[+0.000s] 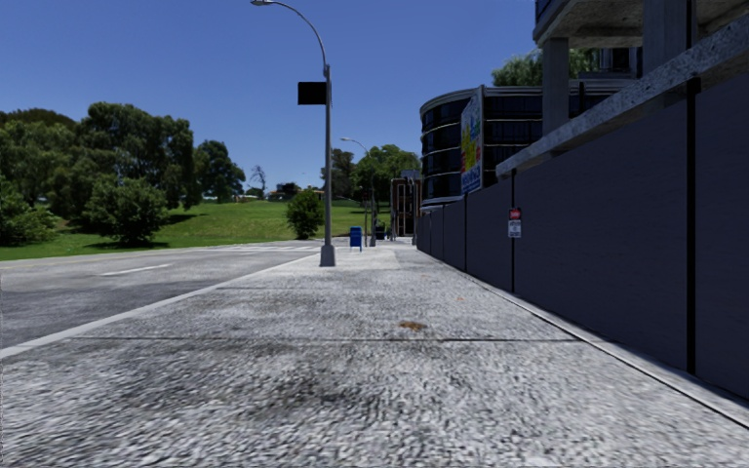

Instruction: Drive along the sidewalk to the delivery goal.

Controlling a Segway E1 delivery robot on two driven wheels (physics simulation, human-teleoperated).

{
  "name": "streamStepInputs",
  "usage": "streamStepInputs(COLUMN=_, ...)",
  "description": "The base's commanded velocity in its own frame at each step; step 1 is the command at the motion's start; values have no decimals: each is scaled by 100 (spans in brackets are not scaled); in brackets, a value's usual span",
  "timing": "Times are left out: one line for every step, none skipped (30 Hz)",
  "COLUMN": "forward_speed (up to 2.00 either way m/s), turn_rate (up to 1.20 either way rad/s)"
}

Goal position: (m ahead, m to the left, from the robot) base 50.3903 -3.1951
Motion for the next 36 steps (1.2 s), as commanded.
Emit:
streamStepInputs(forward_speed=200, turn_rate=-30)
streamStepInputs(forward_speed=200, turn_rate=-27)
streamStepInputs(forward_speed=200, turn_rate=-15)
streamStepInputs(forward_speed=200, turn_rate=-15)
streamStepInputs(forward_speed=200, turn_rate=-11)
streamStepInputs(forward_speed=200, turn_rate=0)
streamStepInputs(forward_speed=200, turn_rate=0)
streamStepInputs(forward_speed=200, turn_rate=0)
streamStepInputs(forward_speed=200, turn_rate=0)
streamStepInputs(forward_speed=200, turn_rate=0)
streamStepInputs(forward_speed=200, turn_rate=0)
streamStepInputs(forward_speed=200, turn_rate=0)
streamStepInputs(forward_speed=200, turn_rate=0)
streamStepInputs(forward_speed=200, turn_rate=0)
streamStepInputs(forward_speed=200, turn_rate=0)
streamStepInputs(forward_speed=200, turn_rate=0)
streamStepInputs(forward_speed=200, turn_rate=0)
streamStepInputs(forward_speed=200, turn_rate=0)
streamStepInputs(forward_speed=200, turn_rate=0)
streamStepInputs(forward_speed=200, turn_rate=0)
streamStepInputs(forward_speed=200, turn_rate=0)
streamStepInputs(forward_speed=200, turn_rate=0)
streamStepInputs(forward_speed=200, turn_rate=0)
streamStepInputs(forward_speed=200, turn_rate=0)
streamStepInputs(forward_speed=200, turn_rate=0)
streamStepInputs(forward_speed=200, turn_rate=0)
streamStepInputs(forward_speed=200, turn_rate=0)
streamStepInputs(forward_speed=200, turn_rate=0)
streamStepInputs(forward_speed=200, turn_rate=0)
streamStepInputs(forward_speed=200, turn_rate=0)
streamStepInputs(forward_speed=200, turn_rate=0)
streamStepInputs(forward_speed=200, turn_rate=0)
streamStepInputs(forward_speed=200, turn_rate=0)
streamStepInputs(forward_speed=200, turn_rate=0)
streamStepInputs(forward_speed=200, turn_rate=0)
streamStepInputs(forward_speed=200, turn_rate=0)
